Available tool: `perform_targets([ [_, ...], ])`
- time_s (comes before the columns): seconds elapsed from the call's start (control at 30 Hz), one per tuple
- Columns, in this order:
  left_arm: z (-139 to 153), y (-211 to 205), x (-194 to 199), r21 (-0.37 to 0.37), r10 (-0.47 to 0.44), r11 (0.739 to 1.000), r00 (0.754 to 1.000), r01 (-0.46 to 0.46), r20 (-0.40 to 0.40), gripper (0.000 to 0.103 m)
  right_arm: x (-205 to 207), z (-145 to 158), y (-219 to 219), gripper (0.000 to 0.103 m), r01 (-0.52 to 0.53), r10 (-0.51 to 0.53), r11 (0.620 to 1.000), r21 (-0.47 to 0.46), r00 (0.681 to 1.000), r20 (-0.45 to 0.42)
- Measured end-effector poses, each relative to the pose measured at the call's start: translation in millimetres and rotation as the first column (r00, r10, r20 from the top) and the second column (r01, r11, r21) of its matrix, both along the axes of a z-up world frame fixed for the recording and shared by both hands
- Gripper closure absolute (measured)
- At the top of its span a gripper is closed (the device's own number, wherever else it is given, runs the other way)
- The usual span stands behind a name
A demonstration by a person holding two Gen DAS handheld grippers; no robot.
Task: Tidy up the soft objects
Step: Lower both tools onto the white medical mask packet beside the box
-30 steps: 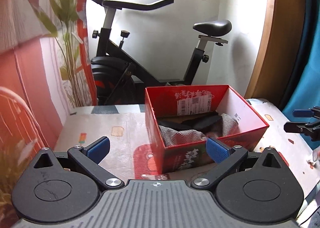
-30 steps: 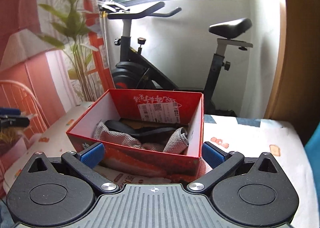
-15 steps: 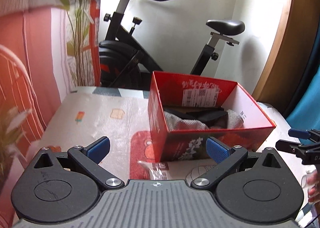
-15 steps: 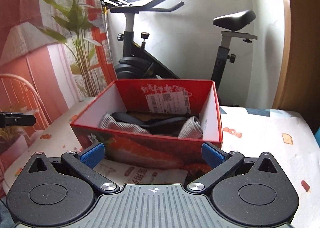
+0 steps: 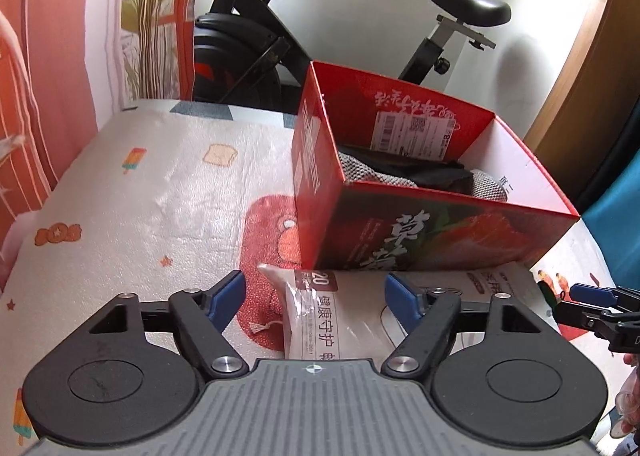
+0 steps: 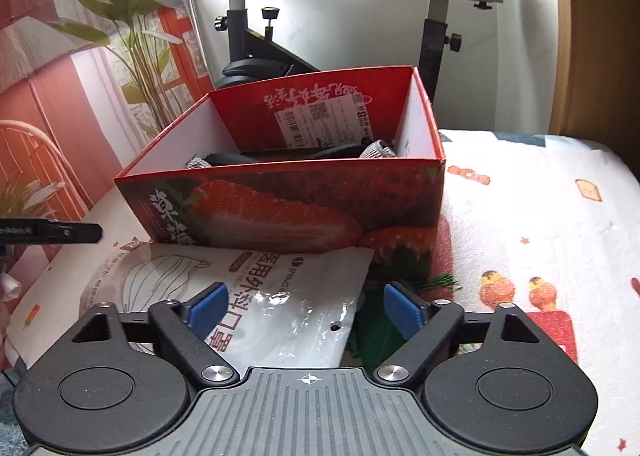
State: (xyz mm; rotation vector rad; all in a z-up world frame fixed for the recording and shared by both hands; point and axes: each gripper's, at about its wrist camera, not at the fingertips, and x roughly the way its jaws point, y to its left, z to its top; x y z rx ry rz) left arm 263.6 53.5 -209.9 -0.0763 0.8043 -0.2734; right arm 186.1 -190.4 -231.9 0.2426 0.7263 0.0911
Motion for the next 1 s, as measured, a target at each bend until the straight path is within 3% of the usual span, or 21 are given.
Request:
perform_targets([
  [0.17, -13.7, 4.0, 7.1, -0.035, -0.003, 0.999, 0.999, 0.002, -0.044, 0.029, 9.5, -10.0, 2.7, 0.035, -0.017, 0.018, 1.000, 0.025, 0.999, -0.033],
  [0.4, -39.0, 4.5, 13.5, -0.084, -0.036, 0.996, 0.989, 0.024, -0.142, 0.030, 20.5, -31.9, 2.9, 0.035, -0.004, 0.008, 0.999, 0.041, 0.995, -0.097],
  [0.47, -43.4, 3.0, 13.2, -0.098, -0.049, 0.995, 0.987, 0.034, -0.154, 0.039, 22.2, -35.1, 5.8, 0.035, -0.015, 0.020, 0.999, 0.047, 0.995, -0.102],
  [0.53, -44.9, 2.4, 11.6, -0.134, -0.070, 0.990, 0.985, 0.049, -0.157, 0.039, 22.7, -38.2, 8.7, 0.035, -0.029, 0.034, 0.998, 0.053, 0.995, -0.097],
  [0.8, -47.5, 0.3, 2.5, -0.133, -0.081, 0.989, 0.985, 0.062, -0.149, 0.039, 19.5, -45.8, 17.5, 0.034, -0.068, 0.067, 0.998, -0.012, 0.995, -0.068],
  [1.0, -49.2, -5.9, -2.6, -0.093, -0.100, 0.992, 0.985, 0.087, -0.142, 0.039, 14.3, -49.3, 19.9, 0.033, -0.077, 0.075, 0.996, -0.045, 0.996, -0.039],
])
